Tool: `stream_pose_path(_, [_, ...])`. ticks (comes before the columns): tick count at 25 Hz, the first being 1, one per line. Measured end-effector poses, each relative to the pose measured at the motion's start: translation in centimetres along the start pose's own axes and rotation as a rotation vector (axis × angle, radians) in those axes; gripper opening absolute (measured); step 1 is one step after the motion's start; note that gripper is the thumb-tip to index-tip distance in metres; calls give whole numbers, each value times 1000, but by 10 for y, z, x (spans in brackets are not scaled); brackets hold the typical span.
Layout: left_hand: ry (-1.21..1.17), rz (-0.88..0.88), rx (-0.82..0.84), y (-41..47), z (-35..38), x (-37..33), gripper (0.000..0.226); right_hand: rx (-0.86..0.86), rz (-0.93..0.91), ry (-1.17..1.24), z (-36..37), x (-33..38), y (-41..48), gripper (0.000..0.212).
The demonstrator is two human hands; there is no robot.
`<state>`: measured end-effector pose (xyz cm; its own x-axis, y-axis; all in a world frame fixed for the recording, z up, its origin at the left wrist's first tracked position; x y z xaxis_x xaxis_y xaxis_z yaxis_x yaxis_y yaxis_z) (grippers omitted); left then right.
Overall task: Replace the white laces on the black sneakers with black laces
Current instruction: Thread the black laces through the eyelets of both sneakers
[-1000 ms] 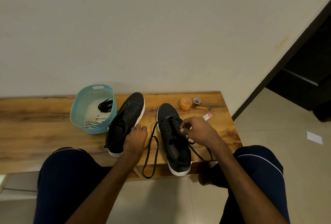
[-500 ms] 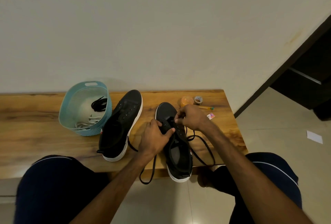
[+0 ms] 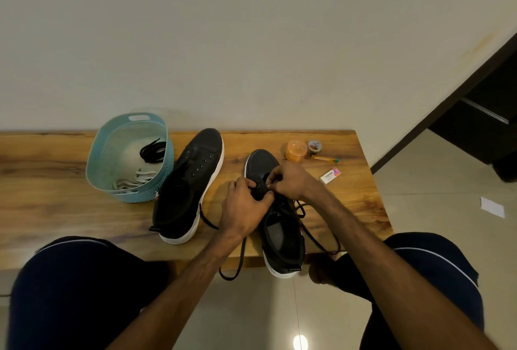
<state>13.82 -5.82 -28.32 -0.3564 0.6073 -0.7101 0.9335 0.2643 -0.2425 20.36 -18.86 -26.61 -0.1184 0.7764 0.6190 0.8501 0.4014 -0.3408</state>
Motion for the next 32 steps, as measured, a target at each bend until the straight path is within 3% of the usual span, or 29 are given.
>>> stream_pose_path(8, [-4,49,-1,-4,-2,1,51,-48,68,263,11,-7,-2,15])
stream_pose_path(15, [-20,79,-88,5,-8,-5,6,34,70,364,11,-7,-4,22])
stream_pose_path(17, [-243,-57,-55,7,-5,4,2,64,56,304,13,-7,-4,16])
stream_pose_path(20, [-902,-346,-42,6,-7,22,10,61,57,206,12,-9,-2,15])
stream_pose_path(22, [-1275,-418,-93,10,-17,30,14,63,60,209,13,-9,-1,15])
stream_pose_path(23, [-1350,-425,-91,11,-20,31,15,61,57,200,13,-9,-1,16])
stream_pose_path(24, [-1274,-412,-87,12,-23,30,16,53,50,184,13,-8,-1,17])
stream_pose_path(25, [-1005,-354,-74,12,-25,29,14,41,40,164,13,-8,-1,17])
stream_pose_path(28, [117,36,19,3,-7,8,16,-3,1,74,11,-4,-2,17])
stream_pose_path(30, [330,132,20,1,-5,0,20,-25,-4,54,9,-1,-4,17])
stream_pose_path(32, [272,127,17,4,-13,-1,19,-98,-11,21,5,3,-9,21])
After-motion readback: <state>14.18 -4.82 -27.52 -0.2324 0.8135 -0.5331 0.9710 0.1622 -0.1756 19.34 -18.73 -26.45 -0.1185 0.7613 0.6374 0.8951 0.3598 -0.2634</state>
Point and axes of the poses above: each hand's wrist, its own y-axis towards the middle knuckle, its own z-axis out of the palm, x = y × z, the point moved 7 cm from there along y, towards the middle knuckle, and after that the axes turned 6 degrees about -z, right-handed, at the moved point
